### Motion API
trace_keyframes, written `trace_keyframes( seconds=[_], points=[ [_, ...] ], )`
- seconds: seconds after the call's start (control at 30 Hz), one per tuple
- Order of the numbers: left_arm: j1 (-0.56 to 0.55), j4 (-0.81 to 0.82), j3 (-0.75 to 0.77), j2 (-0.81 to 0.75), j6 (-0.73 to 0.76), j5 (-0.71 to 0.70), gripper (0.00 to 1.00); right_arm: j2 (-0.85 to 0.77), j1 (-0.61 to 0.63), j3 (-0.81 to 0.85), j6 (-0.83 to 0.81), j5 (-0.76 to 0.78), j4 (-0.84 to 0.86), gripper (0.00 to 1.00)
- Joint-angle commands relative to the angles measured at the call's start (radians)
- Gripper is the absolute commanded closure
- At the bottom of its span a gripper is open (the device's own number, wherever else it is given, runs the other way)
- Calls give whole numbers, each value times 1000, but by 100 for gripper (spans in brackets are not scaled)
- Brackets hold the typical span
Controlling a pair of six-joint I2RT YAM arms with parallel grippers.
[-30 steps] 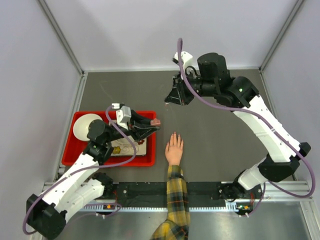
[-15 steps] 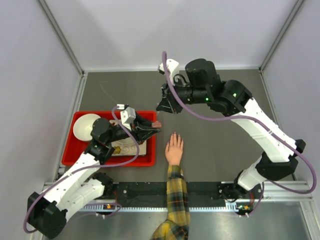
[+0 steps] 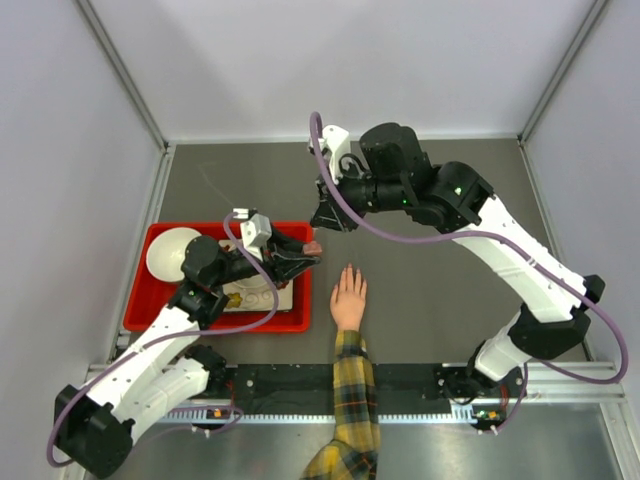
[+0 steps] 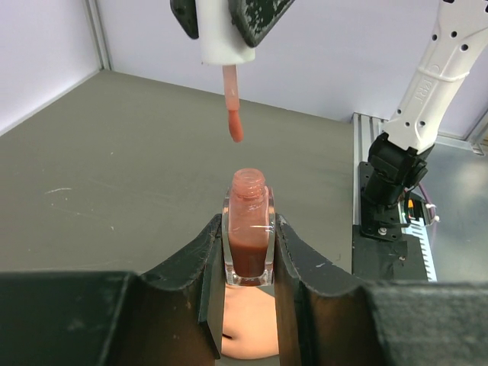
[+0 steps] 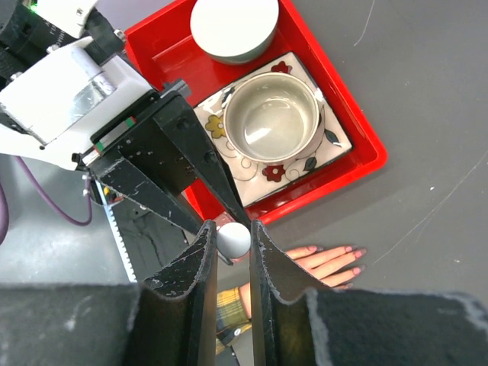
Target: Paint the nails
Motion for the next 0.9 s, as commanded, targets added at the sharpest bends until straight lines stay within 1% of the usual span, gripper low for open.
trace_keyframes(
  seconds=[0.0,0.57,0.87],
  points=[
    [-1,36,2,-30,21,-21,100,-2,18,-9,-12,2,17,100],
    [-1,37,5,-27,18,-23,100,15,34,-9,-13,-18,16,100],
    [0,39,0,-34,18,-20,100,12,34,-20,-15,-2,14,100]
  ],
)
